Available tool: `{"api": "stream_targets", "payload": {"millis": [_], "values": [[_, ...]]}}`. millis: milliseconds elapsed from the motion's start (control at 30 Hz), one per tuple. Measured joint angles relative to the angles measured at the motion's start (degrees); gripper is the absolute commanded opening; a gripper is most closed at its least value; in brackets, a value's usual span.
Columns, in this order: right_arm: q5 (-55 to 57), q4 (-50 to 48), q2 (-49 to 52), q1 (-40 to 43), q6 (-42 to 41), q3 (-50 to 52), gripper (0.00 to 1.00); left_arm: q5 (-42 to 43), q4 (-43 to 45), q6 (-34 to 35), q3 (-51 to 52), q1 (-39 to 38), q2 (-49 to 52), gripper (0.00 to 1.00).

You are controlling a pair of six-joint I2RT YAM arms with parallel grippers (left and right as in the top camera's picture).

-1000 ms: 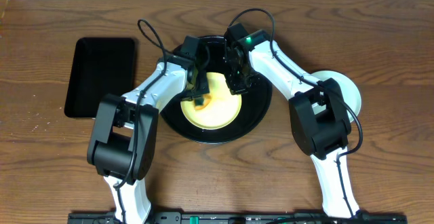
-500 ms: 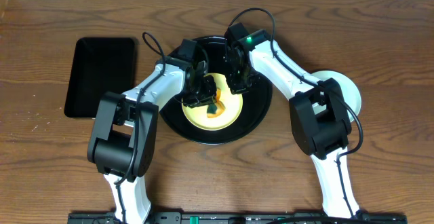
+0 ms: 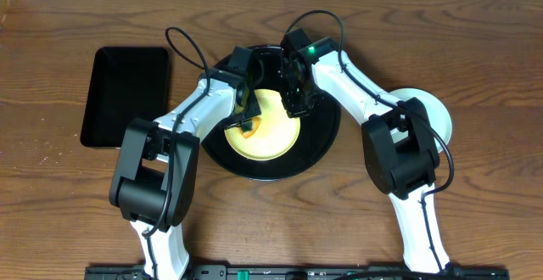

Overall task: Clean dirty plates on tray and stack at the side
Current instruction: 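Lower the sponge onto the yellow plate and scrub with the left gripper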

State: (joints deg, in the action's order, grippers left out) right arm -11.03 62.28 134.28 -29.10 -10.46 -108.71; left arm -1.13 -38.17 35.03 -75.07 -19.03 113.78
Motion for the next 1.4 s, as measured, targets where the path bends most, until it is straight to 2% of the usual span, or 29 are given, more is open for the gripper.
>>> {"api": "stream_targets", "payload": {"millis": [233,400,500,533,600,667,700,767,1067,1200,1267,1300,1333,1400], "values": [[-0.13,-0.2,0.0,0.0,-0.07,0.09,0.02,-2.34,-8.94,-0.83,-1.42,0.07,-1.31,0.08],[-0.15,-0.44,0.0,0.0,-0.22,0.28,0.03,-1.44,-10.1,-6.54,-1.57,0.9,-9.27,0.08],[-0.66,-1.14,0.0,0.0,-0.5,0.9,0.08,-0.44,-9.84,-9.49,-2.21,1.29,-15.32,0.08],[-1.01,-1.55,0.0,0.0,-0.57,1.22,0.13,-0.28,-9.79,-10.16,-2.47,1.31,-17.38,0.07],[-1.84,-2.01,-0.02,0.0,-1.22,1.53,0.35,-0.11,-9.81,-11.32,-2.75,1.33,-20.35,0.07],[-3.19,-2.58,-0.2,-0.09,-1.86,1.55,0.5,-0.07,-9.81,-12.0,-2.86,1.33,-22.34,0.07],[-3.41,-3.04,-0.33,-0.24,-2.25,1.55,0.56,-0.07,-9.81,-12.37,-2.86,1.36,-22.84,0.07],[-4.02,-3.65,-0.5,-0.35,-3.13,1.55,0.58,-0.07,-9.84,-12.66,-2.86,1.36,-23.04,0.08],[-3.56,-6.08,-1.03,-0.26,-7.1,2.78,0.52,0.39,-9.86,-13.03,-2.86,1.36,-22.25,0.07],[-3.5,-8.22,-2.12,-0.22,-7.72,5.03,0.46,0.63,-9.86,-13.03,-2.86,1.36,-22.21,0.07],[-3.19,-9.03,-2.56,-0.13,-8.37,5.9,0.34,0.76,-9.86,-13.03,-2.86,1.36,-22.05,0.07],[-2.93,-9.22,-2.69,-0.07,-8.66,6.23,0.23,0.76,-9.84,-13.03,-2.86,1.36,-21.99,0.07],[-2.8,-9.38,-2.73,-0.02,-8.83,6.45,0.01,0.76,-9.84,-13.0,-2.86,1.36,-21.92,0.07],[-1.7,-9.22,-2.73,0.17,-9.6,6.78,0.01,0.76,-9.84,-13.03,-2.86,1.36,-21.81,0.08]]}}
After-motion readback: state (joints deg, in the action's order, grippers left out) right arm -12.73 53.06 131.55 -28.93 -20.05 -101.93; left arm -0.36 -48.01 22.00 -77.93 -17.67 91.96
